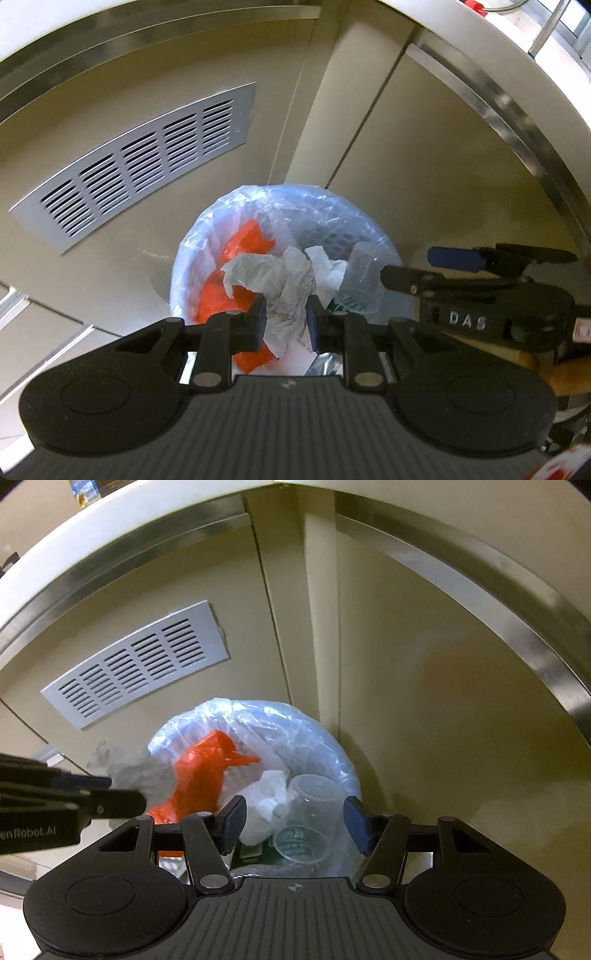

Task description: Collect trash

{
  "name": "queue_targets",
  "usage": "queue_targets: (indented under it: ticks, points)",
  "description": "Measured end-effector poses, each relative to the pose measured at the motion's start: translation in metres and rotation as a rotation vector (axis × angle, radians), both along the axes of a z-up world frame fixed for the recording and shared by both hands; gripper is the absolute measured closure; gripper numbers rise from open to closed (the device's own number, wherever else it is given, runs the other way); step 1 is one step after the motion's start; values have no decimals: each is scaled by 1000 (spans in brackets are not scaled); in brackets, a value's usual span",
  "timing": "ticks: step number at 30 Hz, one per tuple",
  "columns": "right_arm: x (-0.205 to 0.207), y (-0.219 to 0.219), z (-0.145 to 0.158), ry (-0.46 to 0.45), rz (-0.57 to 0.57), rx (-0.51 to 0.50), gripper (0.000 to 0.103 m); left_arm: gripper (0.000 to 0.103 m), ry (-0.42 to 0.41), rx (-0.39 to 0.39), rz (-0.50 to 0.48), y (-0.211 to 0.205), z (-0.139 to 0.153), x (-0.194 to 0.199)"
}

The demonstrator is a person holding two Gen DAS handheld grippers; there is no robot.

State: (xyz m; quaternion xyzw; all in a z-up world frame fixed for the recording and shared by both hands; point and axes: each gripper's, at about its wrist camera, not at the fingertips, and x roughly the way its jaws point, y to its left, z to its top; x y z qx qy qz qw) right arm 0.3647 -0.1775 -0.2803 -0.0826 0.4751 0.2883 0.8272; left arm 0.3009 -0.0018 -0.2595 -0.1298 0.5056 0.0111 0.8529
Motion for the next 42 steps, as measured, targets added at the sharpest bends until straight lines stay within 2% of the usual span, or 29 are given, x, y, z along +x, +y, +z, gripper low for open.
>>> queue_targets:
  ticks: [3, 5, 8, 10, 22, 34, 42]
  points:
    - [1, -2, -1, -5, -8, -11, 44, 80, -18, 2, -22, -5, 2, 8]
    - [1, -4, -1, -6, -15, -12, 44, 68, -25, 4, -31, -9, 2, 14]
    - [1, -7, -1, -9, -21, -10, 44, 55, -28, 17, -34, -12, 2, 20]
    - [1, -7, 0, -8, -20, -7, 44, 50, -23, 19, -33, -13, 1, 23]
    - [-8, -6, 7, 8, 14, 14, 44, 50, -6, 20, 13, -6, 9, 16]
    - [-27, -3, 36, -21, 64, 57, 44, 51, -42, 39, 90, 4, 41, -17]
    - [-44, -17, 63, -16, 75, 94, 44, 51, -75, 53, 117, -1, 71, -43]
